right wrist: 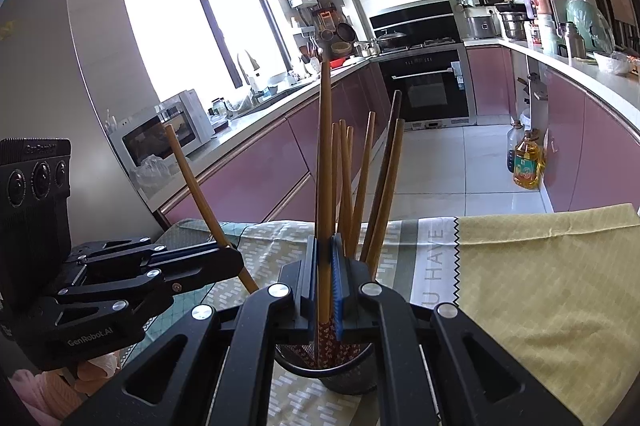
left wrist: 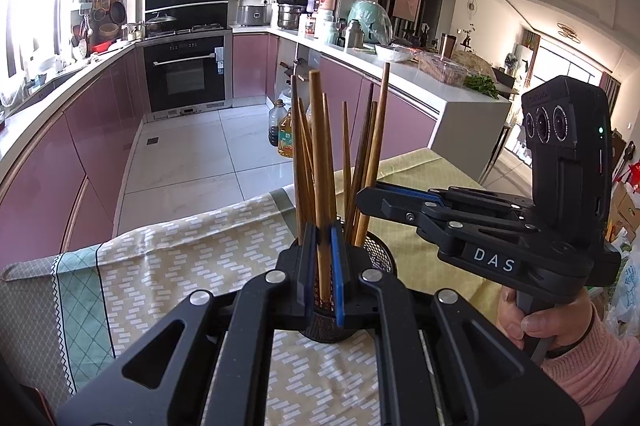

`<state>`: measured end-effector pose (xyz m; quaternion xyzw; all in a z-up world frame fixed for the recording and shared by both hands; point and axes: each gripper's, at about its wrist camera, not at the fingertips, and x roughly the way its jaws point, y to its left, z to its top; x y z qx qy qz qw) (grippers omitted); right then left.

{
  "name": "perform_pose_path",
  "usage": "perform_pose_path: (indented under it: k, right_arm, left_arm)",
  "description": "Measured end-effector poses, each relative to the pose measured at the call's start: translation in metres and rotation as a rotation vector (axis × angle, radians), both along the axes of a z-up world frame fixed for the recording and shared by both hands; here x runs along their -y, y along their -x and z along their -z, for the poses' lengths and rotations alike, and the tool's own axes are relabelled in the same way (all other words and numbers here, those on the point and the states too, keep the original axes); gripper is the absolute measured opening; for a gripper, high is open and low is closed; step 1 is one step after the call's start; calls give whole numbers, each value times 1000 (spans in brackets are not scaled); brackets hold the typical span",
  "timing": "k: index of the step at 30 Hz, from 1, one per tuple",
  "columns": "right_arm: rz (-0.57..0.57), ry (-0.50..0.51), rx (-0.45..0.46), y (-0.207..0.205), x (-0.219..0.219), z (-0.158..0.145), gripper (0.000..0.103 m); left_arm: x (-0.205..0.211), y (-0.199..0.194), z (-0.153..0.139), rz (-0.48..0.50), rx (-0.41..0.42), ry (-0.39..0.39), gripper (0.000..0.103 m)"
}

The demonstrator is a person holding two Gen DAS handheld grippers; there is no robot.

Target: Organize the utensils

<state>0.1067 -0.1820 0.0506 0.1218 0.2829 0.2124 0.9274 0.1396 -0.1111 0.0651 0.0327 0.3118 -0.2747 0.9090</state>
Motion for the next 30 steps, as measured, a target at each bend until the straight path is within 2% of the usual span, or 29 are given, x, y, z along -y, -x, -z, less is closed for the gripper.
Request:
perform_pose_path:
  k: [12,23,24,26,27,28,30]
  right_arm:
    - [0,-1,-27,-4,0,9,6]
    - [2,-4,-27,0,2,8,8]
    - [1,-3,-27,1,2,8,8]
    - [-3,1,-27,4,1,8,8]
    - [-6,6,-26,6,0,8,12]
    - [-6,13,-21,9,-1,8,15]
    - [3,28,-6,15,-2,7,32]
  left_arm:
    - [9,-14,16,4,-39,-13,8]
    - [7,-15,22,-3,-42,7,8]
    - [6,-14,22,-4,-39,10,8]
    - [5,-11,24,-5,-35,16,17]
    - [3,-9,25,-9,-30,17,21]
    - [2,-6,26,-16,-22,17,29]
    - [-1,0,26,-26,-5,23,33]
